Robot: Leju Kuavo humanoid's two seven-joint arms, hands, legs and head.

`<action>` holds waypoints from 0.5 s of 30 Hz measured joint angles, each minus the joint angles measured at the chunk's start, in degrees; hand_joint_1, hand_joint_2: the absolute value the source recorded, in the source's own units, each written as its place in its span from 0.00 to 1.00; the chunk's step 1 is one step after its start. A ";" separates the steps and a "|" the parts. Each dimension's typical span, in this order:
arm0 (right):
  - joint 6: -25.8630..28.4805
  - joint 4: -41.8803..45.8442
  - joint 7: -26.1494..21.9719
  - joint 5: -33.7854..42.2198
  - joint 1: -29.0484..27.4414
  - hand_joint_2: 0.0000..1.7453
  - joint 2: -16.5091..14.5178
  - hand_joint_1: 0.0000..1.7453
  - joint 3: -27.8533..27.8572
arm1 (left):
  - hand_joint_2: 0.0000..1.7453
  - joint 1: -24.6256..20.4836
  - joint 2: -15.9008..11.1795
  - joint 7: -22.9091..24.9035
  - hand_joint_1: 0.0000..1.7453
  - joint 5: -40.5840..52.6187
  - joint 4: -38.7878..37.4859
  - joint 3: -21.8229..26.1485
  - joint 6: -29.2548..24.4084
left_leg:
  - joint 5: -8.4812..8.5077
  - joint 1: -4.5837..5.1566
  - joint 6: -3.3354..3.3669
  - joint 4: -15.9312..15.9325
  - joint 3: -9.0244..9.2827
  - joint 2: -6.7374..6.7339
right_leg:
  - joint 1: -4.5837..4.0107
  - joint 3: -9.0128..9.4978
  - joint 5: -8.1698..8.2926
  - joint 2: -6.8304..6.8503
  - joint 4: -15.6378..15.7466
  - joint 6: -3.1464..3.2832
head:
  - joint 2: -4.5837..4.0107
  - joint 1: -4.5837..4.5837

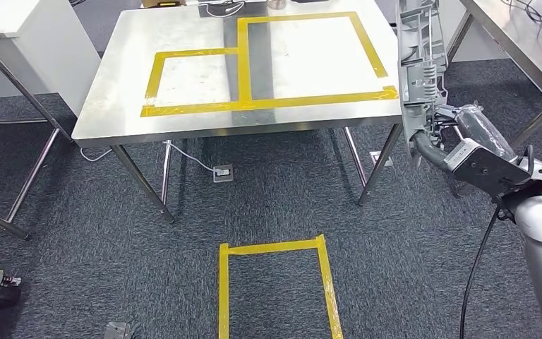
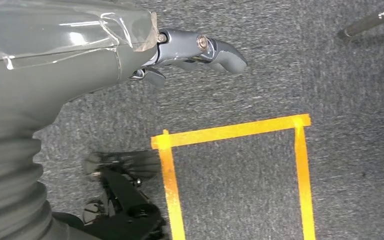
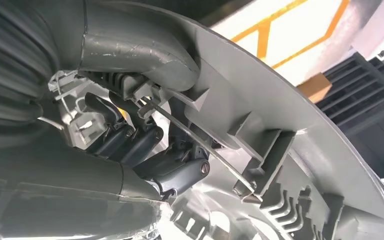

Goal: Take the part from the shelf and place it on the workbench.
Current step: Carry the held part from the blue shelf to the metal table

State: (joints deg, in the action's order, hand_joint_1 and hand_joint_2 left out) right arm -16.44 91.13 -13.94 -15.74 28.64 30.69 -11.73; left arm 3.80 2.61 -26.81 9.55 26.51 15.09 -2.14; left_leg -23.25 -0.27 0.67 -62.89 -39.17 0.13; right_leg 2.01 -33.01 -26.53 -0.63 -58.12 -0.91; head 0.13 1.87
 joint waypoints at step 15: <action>-0.32 -0.70 -0.05 -0.09 0.57 1.00 -0.07 0.95 -1.30 | 1.00 -0.16 0.02 -0.28 0.00 0.06 -0.43 0.10 -0.13 | -3.40 0.85 2.45 5.97 7.61 0.77 | -0.14 -6.09 2.70 0.72 -4.20 -2.81 | 0.00 -0.40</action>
State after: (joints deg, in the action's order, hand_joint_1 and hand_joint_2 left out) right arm -16.76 90.43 -13.99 -15.83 29.21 30.62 -13.02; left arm 3.64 2.63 -27.09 9.61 26.09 15.19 -2.27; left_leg -26.64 0.58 3.12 -56.92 -31.57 0.90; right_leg 1.87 -39.10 -23.83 0.09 -62.32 -3.72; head 0.13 1.47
